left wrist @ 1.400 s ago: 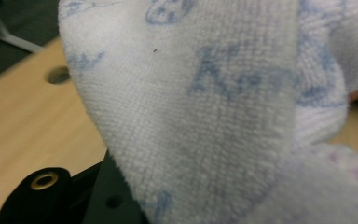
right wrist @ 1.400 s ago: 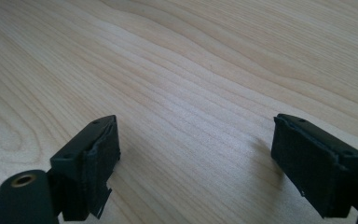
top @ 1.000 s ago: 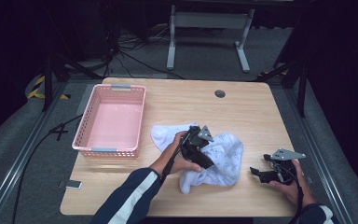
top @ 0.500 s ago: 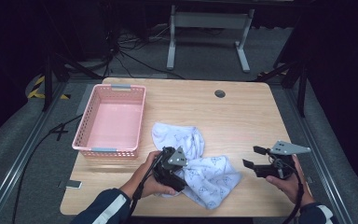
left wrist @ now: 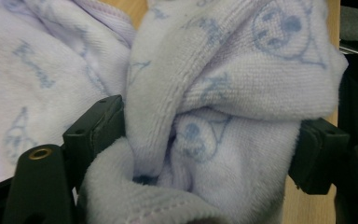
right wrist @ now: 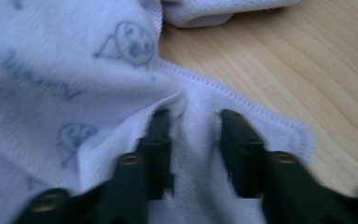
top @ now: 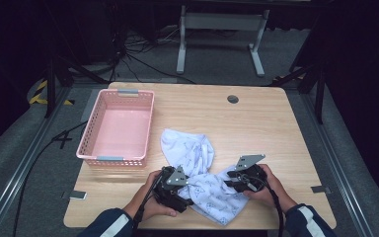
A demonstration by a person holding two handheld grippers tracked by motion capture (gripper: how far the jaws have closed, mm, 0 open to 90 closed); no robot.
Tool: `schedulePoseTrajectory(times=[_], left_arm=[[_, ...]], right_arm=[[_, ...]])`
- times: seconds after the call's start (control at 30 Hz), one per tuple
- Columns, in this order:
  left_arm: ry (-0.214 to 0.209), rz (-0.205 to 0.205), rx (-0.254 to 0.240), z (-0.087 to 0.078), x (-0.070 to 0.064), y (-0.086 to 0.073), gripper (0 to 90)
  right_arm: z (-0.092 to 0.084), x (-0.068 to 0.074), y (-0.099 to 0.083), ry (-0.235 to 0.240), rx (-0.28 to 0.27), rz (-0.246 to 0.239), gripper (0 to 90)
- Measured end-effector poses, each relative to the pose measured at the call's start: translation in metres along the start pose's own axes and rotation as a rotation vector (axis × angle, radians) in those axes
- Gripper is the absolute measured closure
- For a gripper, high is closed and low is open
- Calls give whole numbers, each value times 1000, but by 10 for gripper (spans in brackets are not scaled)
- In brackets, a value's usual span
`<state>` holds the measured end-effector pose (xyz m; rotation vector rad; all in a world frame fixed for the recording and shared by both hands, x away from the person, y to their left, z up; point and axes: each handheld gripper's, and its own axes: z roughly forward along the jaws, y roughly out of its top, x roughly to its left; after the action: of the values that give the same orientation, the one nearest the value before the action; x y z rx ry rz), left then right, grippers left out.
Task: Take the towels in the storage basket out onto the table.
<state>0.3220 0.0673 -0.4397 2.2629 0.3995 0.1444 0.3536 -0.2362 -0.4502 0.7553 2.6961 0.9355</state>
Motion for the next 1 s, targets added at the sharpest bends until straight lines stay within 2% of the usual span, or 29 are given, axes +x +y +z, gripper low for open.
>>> schedulePoseTrajectory(times=[0.03, 0.1, 0.17, 0.23, 0.27, 0.37, 0.43, 0.47, 0.53, 0.57, 0.6, 0.63, 0.67, 0.7, 0.77, 0.8, 0.93, 1.0], left_arm=[[11, -18, -18, -6, 0, -2, 186], [23, -23, -34, -17, 0, -6, 177], [28, -29, -29, -19, 0, -10, 165], [39, -44, -7, -17, 0, -15, 164], [37, -57, 7, -15, 0, -17, 164], [74, -50, 31, -13, 2, -22, 157], [70, -82, 11, -13, 3, -26, 157], [75, -92, 17, -13, 4, -28, 158], [91, -97, 18, -14, 3, -33, 157], [123, -108, 21, -15, 1, -36, 157], [141, -105, 24, -16, 1, -38, 157], [141, -105, 24, -16, 1, -38, 165], [141, -129, 21, -19, 0, -41, 196], [159, -141, 12, -22, -1, -44, 196], [152, -153, 13, -25, 0, -48, 249], [156, -154, 17, -27, -1, -49, 266], [149, -174, 33, -31, 0, -54, 319], [143, -161, 28, -34, 0, -54, 371]], right_arm=[[-2, 0, -1, -8, 5, 3, 801], [-8, -3, -3, -5, -18, 22, 805], [-13, -8, -2, -17, -52, 59, 731], [-17, -12, 5, -53, -90, 93, 593], [-18, -12, 11, -59, -108, 94, 532], [-13, -7, 31, -82, -145, 77, 390], [-4, -3, 49, -68, -162, 53, 352], [2, -1, 57, -75, -154, 36, 324], [15, -1, 71, -48, -134, 30, 327], [22, -2, 77, -43, -119, 28, 327], [30, -4, 82, -30, -102, 31, 344], [36, -5, 85, -15, -75, 33, 343], [44, -6, 88, 11, -60, 34, 368], [44, -6, 88, 11, -60, 34, 368], [55, -5, 89, 15, -5, 27, 444], [58, -4, 89, 22, 12, 7, 490], [59, -6, 90, -3, 16, -26, 799], [52, -11, 88, -16, 5, -5, 839]])
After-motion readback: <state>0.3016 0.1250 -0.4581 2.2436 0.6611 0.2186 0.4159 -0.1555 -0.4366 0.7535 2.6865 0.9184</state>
